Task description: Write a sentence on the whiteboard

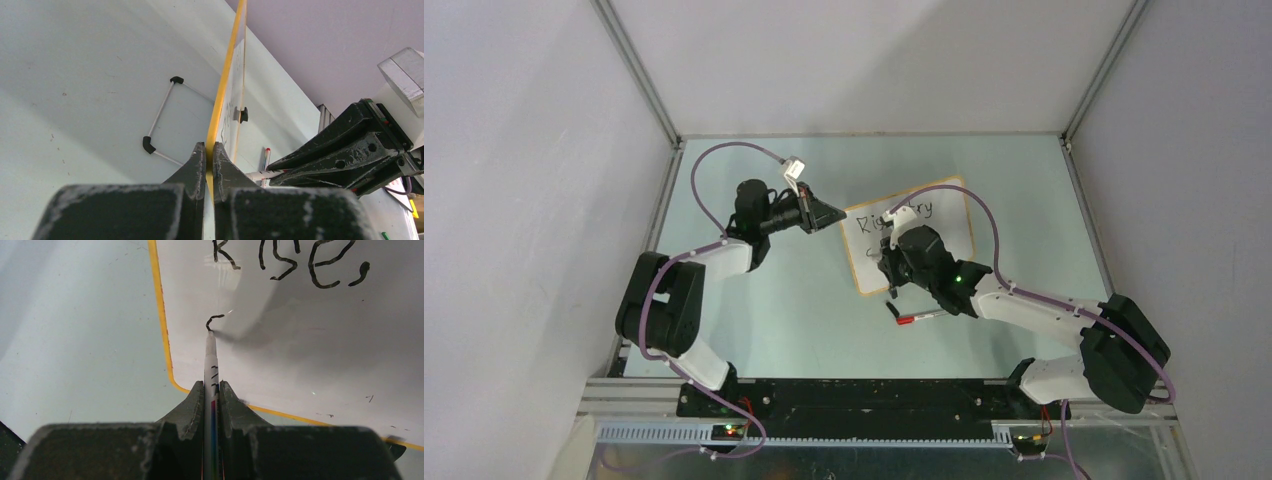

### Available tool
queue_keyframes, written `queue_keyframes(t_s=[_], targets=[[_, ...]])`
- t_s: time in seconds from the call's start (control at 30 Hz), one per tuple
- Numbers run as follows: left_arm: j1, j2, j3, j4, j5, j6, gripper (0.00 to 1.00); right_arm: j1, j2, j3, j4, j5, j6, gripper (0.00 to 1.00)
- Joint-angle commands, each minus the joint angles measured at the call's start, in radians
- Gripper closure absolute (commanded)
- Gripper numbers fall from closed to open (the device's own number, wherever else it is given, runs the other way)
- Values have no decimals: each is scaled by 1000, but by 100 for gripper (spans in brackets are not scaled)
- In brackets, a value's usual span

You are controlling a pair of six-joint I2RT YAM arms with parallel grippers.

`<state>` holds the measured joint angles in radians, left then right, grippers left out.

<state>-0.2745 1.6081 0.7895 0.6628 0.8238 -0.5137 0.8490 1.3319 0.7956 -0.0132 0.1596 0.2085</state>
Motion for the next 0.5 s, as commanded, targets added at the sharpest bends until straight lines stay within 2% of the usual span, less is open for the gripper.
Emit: queue_keyframes(t_s=[0.0, 0.47], targets=[[-6, -27, 33, -23, 2, 34, 98, 2, -6, 40, -19, 40, -10, 100], [-8, -30, 33, -26, 2, 36, 98, -13, -3, 51, -23, 66, 1, 100]])
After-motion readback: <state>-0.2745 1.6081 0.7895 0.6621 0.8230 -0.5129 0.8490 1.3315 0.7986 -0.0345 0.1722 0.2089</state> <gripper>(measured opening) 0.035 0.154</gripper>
